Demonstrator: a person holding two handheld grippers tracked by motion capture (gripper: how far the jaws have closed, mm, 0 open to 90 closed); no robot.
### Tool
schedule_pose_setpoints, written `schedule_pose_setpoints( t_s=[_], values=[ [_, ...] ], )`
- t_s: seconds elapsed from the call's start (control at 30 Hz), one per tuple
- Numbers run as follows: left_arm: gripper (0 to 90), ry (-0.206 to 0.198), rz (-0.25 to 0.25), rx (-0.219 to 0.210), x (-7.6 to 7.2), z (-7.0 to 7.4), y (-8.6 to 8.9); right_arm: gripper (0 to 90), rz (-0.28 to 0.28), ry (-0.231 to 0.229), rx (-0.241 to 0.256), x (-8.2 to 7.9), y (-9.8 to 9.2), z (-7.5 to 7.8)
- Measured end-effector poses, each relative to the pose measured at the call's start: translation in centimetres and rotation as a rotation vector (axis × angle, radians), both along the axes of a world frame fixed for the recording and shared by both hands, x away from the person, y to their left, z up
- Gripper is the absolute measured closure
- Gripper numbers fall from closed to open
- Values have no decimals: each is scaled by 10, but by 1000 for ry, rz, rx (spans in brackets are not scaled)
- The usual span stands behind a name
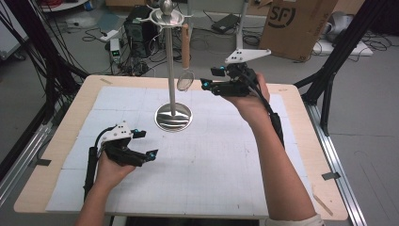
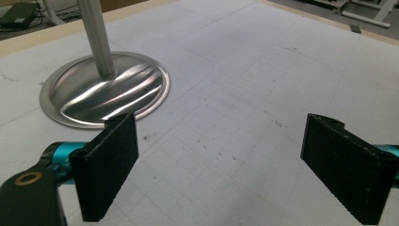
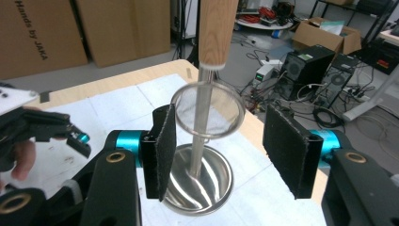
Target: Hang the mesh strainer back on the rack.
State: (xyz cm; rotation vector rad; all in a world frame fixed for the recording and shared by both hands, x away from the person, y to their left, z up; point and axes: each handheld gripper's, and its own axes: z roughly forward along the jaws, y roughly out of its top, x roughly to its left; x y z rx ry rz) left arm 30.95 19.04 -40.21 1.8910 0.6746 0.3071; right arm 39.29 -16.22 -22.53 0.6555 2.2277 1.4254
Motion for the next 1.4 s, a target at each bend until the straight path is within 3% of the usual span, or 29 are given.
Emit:
schedule_pose_setpoints(
  t_s=[0.47,0.6,1.4],
  values=[
    [123,-2,0,1,0,0,0,419,6,14,-20,-18,-25,-31],
    [123,-1,0,0,-1,0,0,378,-2,29,-10,-22,-31,-40],
    [122,1,0,0,-1,0,-1,374,-43,65,16,-39,-62,-87]
  ],
)
